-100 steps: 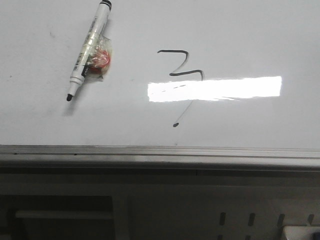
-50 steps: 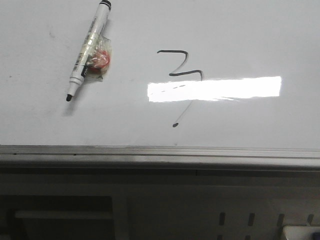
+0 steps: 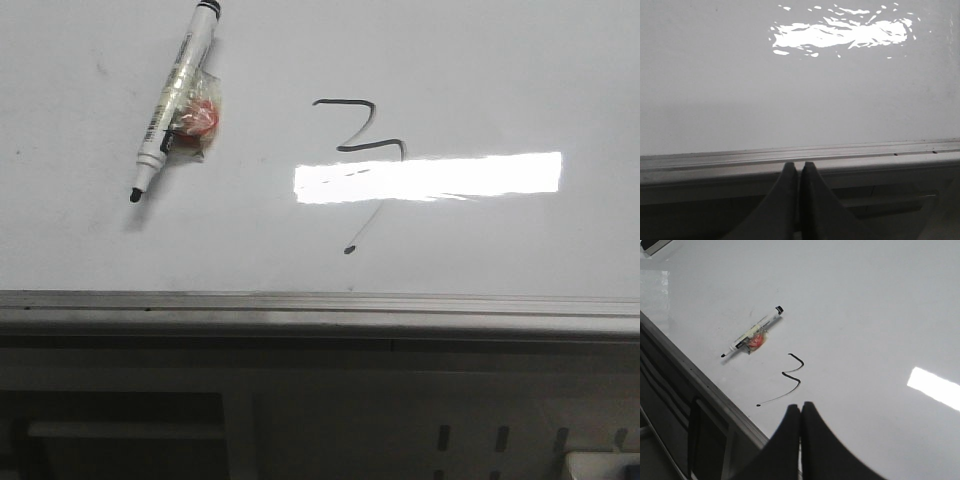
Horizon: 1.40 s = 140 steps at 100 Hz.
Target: Write number 3 on whiteboard
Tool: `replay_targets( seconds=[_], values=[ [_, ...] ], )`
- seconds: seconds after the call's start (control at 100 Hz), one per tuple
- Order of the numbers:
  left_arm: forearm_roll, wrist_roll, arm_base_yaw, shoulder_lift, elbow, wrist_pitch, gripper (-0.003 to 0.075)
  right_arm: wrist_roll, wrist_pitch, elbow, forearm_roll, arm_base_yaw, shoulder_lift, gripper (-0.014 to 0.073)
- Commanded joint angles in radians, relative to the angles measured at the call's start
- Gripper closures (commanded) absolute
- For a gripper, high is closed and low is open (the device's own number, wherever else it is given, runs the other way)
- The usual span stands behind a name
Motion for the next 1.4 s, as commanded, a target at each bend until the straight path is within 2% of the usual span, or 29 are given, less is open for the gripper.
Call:
replay_targets(
  seconds=[0.0,0.29,0.38,0.42,0.5,0.67,0.74,0.79,0.89,0.93,1.02,1.39],
  values=[
    [-0.012,-0.008,0.002,0.002,0.033,-0.052,0.0741,0.001,-0.086,-0.021,-0.008,-0.006,0.012,0.0658],
    [-0.012,-0.008,0.002,0.002,0.033,-0.052,0.0741,0.001,-0.086,0.0,-0.008,-0.006,0.012,0.0658],
    [-0.012,-0.008,0.002,0.002,0.033,-0.052,0.0741,0.001,-0.102,0.052,-0.102,-0.023,0.012,0.0658],
    [-0.012,-0.008,0.002,0.002,0.033,-0.052,0.0741,0.049,-0.146,0.082,-0.123,-0.041,0.012,0.0658],
    [-0.012,-0.008,0.002,0.002,0.033,-0.052,0.0741,0.193,-0.235,0.145,-0.137,-0.11,0.012,0.0658],
    [-0.012,-0.008,0.002,0.002,0.033,-0.052,0.0741,0.238,-0.427,0.339,-0.138,-0.321,0.012,0.0658],
    [-0.012,-0.008,0.002,0.002,0.033,-0.052,0.0741,0.329,-0.469,0.416,-0.138,-0.429,0.012,0.0658],
    [-0.012,-0.008,0.002,0.002,0.033,-0.052,0.0741,0.348,-0.471,0.462,-0.138,-0.504,0.012,0.0658],
    [-0.012,-0.008,0.002,0.002,0.033,-0.052,0.0741,0.348,-0.471,0.524,-0.138,-0.583,0.002,0.0658],
    [-0.012,-0.008,0.002,0.002,0.033,-0.052,0.0741,0.348,-0.383,0.521,-0.145,-0.596,-0.009,0.0658],
    [-0.012,-0.008,0.002,0.002,0.033,-0.052,0.0741,0.348,-0.277,0.521,-0.156,-0.599,-0.034,0.0658],
    [-0.012,-0.008,0.002,0.002,0.033,-0.052,0.0741,0.348,-0.293,0.521,-0.172,-0.599,-0.034,0.0658]
  ],
)
